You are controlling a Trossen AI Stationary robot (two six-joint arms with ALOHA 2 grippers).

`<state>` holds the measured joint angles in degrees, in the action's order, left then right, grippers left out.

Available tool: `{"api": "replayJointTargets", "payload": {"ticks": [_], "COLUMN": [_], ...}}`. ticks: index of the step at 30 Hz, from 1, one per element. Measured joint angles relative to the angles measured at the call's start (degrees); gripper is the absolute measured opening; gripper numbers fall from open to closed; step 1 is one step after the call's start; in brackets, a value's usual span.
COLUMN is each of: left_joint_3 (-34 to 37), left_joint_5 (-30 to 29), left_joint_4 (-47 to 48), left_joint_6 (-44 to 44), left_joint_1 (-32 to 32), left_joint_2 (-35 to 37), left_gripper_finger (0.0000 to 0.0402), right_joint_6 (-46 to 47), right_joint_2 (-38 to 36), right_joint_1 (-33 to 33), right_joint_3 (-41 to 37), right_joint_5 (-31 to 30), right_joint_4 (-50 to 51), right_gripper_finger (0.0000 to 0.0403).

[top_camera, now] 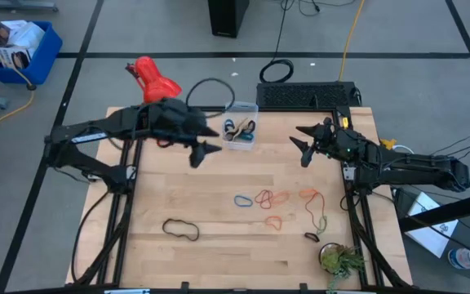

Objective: Pick and place rubber bands into bin
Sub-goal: Put the light blue rubber band into the transparent bin

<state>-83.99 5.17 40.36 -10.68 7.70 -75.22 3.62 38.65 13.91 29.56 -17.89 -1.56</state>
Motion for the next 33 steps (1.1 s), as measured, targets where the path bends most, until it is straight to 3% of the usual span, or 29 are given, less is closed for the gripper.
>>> {"api": "replayJointTargets", "payload": {"ticks": [5, 11, 18, 24, 33], "left_joint_3": [0.0, 0.0, 0.0, 0.0, 0.0], "left_joint_5": [2.3, 0.2, -3.8, -3.7, -1.7], "left_joint_4": [6.4, 5.9, 6.4, 2.5, -4.5], "left_joint_6": [2.9, 8.9, 4.0, 10.8, 12.2], "left_joint_1": [-4.0, -8.7, -9.3, -9.7, -9.7], "left_joint_2": [-0.4, -5.7, -15.7, -25.6, -36.6], "left_gripper_finger": [0.0246, 0.0246, 0.0246, 0.0246, 0.0245], "right_joint_6": [0.0, 0.0, 0.1, 0.0, 0.0], "right_joint_2": [0.0, 0.0, 0.0, 0.0, 0.0], "right_joint_1": [0.0, 0.0, 0.0, 0.0, 0.0], "right_joint_3": [0.0, 0.0, 0.0, 0.0, 0.0], "right_joint_5": [0.0, 0.0, 0.2, 0.2, 0.2], "right_joint_4": [-0.1, -0.2, -0.4, -0.4, -0.4], "right_gripper_finger": [0.0208, 0.0208, 0.0208, 0.0208, 0.0208]}}
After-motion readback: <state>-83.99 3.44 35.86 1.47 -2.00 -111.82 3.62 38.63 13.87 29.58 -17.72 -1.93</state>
